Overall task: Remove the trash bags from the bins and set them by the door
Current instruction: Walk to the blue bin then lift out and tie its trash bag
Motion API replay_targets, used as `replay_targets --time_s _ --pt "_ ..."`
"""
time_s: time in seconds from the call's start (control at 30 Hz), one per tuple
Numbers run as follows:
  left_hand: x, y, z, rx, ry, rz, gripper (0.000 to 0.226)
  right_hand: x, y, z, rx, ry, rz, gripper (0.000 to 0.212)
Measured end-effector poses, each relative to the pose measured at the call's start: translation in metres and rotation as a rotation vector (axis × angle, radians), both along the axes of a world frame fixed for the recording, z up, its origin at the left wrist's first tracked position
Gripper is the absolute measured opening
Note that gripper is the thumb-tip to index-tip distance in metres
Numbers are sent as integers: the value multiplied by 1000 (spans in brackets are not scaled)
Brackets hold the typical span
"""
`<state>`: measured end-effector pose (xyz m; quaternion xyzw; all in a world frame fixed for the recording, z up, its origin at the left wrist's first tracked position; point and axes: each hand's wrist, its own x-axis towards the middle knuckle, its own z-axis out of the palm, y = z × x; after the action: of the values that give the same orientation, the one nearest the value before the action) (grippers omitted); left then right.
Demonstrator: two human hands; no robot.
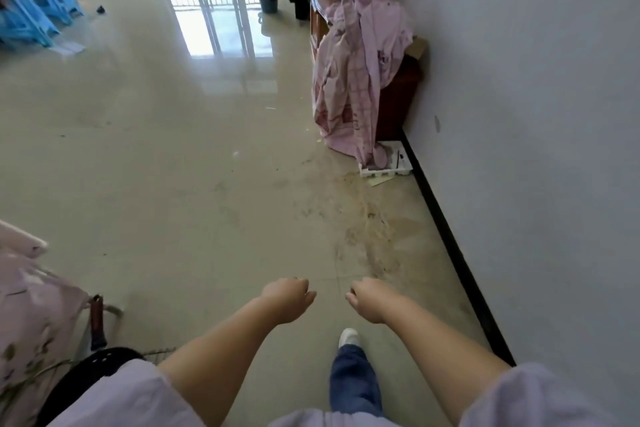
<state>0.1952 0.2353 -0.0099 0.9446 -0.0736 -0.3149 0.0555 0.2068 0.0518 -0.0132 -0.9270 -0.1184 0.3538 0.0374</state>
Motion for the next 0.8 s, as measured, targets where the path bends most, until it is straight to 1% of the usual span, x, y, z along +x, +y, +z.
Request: replay_targets --time_s 0.2,0.3,0.43,0.63,0.8 --pt "130 1 8 -30 -36 115 46 141 -1 18 -30 -95 133 44" --pt "187 4 8 -65 -55 186 45 210 -1 20 -43 -85 182 44" --pt "240 24 1 -113 -38 274 43 283 16 11 -77 -45 252 44" --pt "324 96 -13 -135 -15 394 43 384 88 -3 -90 -15 365 44" --pt "421 180 -22 -157 11 418 43 490 173 -5 -59 -13 342 44"
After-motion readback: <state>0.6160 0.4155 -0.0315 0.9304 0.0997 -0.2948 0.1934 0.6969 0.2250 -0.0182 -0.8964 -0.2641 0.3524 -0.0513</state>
